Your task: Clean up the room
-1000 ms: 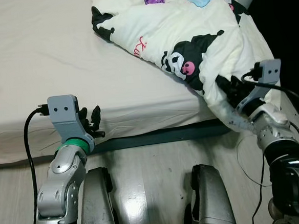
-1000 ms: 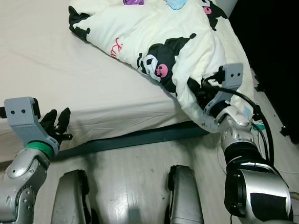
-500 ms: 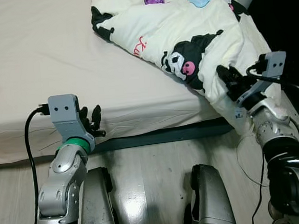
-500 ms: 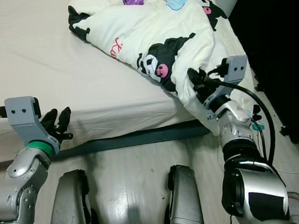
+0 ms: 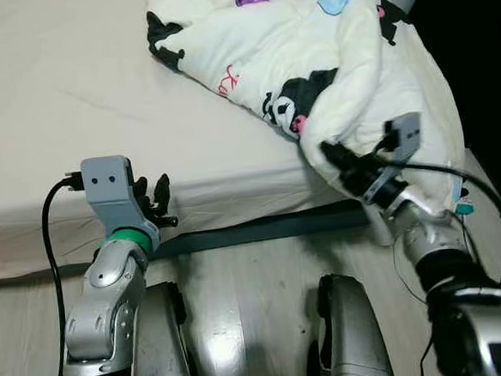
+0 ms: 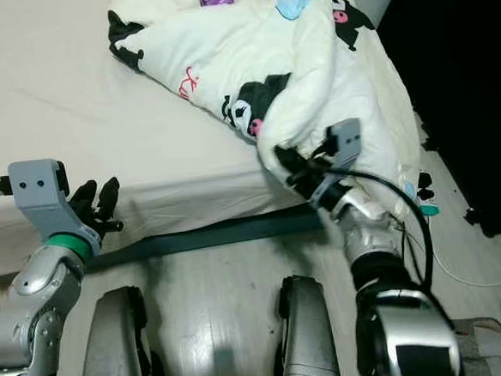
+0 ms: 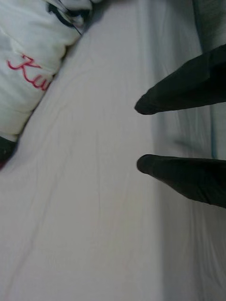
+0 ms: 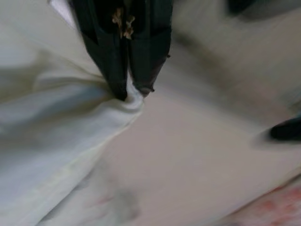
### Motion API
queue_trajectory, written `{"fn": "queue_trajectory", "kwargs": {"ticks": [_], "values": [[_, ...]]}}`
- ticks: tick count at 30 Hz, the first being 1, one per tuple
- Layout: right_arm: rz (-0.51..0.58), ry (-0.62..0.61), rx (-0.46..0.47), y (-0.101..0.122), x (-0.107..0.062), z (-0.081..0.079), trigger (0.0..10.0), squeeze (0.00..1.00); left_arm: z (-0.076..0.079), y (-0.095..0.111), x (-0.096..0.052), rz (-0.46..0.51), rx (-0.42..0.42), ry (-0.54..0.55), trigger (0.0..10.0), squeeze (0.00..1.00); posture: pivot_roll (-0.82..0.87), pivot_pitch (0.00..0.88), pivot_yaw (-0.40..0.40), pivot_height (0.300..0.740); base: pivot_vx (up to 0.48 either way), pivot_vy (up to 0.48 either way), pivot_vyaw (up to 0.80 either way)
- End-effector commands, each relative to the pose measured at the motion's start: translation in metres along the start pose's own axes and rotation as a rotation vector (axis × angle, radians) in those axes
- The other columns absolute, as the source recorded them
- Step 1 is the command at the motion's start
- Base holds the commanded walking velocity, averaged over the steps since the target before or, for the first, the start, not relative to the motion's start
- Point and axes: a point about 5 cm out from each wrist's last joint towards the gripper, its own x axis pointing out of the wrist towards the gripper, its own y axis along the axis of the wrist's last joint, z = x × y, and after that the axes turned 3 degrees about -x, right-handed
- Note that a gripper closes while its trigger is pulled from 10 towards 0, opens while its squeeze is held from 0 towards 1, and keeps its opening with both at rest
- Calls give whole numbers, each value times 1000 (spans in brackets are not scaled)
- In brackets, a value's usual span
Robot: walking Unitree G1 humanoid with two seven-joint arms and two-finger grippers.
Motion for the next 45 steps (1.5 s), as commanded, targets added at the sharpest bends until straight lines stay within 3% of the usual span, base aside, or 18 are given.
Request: {"fn": "queue_trajectory", "kwargs": {"ticks": [1, 3, 4, 6, 7, 8, 9, 12, 13, 14, 20, 21, 24, 27, 37, 38, 39, 45], "values": [[-64, 139, 28, -14, 8, -20, 0, 0, 1, -7, -1, -25, 4, -1, 10000, 0, 151, 253, 0, 501, 0, 0, 0], [-101, 224, 42, -23, 11, -35, 0, 0, 2, -6, 0, -23, 3, -3, 10000, 0, 151, 252, 1, 501, 0, 0, 0], [-214, 370, 76, -50, 6, -63, 0, 0, 2, -6, 1, -21, 2, -5, 10000, 0, 153, 247, -1, 501, 0, 0, 0], [-214, 370, 76, -50, 6, -63, 0, 0, 2, -6, 1, -21, 2, -5, 10000, 0, 153, 247, -1, 501, 0, 0, 0], [-302, 494, 109, -71, -1, -86, 0, 0, 3, -6, 1, -19, 2, -6, 10000, 0, 152, 246, -1, 501, 0, 0, 0], [-302, 494, 109, -71, -1, -86, 0, 0, 3, -6, 1, -19, 2, -6, 10000, 0, 152, 246, -1, 501, 0, 0, 0], [-375, 588, 130, -87, -10, -105, 0, 0, 2, -5, 1, -18, 2, -6, 10000, 0, 153, 245, -2, 501, 0, 0, 0], [-416, 647, 152, -94, -19, -115, 0, 0, 2, -5, 1, -17, 2, -6, 10000, 0, 147, 242, -3, 501, 0, 0, 0], [-425, 642, 144, -94, -22, -115, 3569, 0, 2, -6, 1, -17, 1, -6, 10000, 0, 140, 240, -4, 501, 0, 0, 0], [-413, 600, 129, -91, -20, -110, 10000, 0, 3, -6, 2, -17, 1, -8, 10000, 0, 138, 238, -5, 501, 0, 0, 0], [-240, 319, 31, -60, -3, -74, 10000, 0, 6, -7, 2, -18, -2, -15, 10000, 0, 139, 236, -6, 501, 0, 0, 0], [-128, 166, -9, -36, 1, -54, 10000, 1000, 6, -7, 2, -19, -2, -16, 10000, 0, 141, 236, -3, 501, 0, 0, 0], [129, -158, -69, 27, -12, -9, 10000, 1000, 5, -8, 2, -21, 1, -19, 10000, 0, 138, 236, 1, 501, 0, 0, 0], [244, -297, -57, 50, -29, 10, 10000, 1000, 5, -8, 2, -24, 3, -22, 10000, 0, 135, 238, 5, 501, 0, 0, 0], [427, -665, 110, 61, -82, 55, 10000, 1000, 8, -9, 4, -28, 3, -35, 10000, 0, 132, 242, 10, 501, 0, 0, 0], [421, -739, 197, 52, -90, 67, 10000, 0, 9, -9, 4, -28, 4, -36, 10000, 0, 136, 245, 10, 501, 0, 0, 0], [415, -773, 288, 46, -90, 74, 10000, 0, 8, -9, 4, -27, 5, -36, 10000, 0, 139, 245, 10, 501, 0, 0, 0], [381, -754, 413, 42, -73, 82, 10000, 0, 7, -7, 4, -23, 7, -30, 10000, 0, 153, 248, 7, 501, 0, 0, 0]]}}
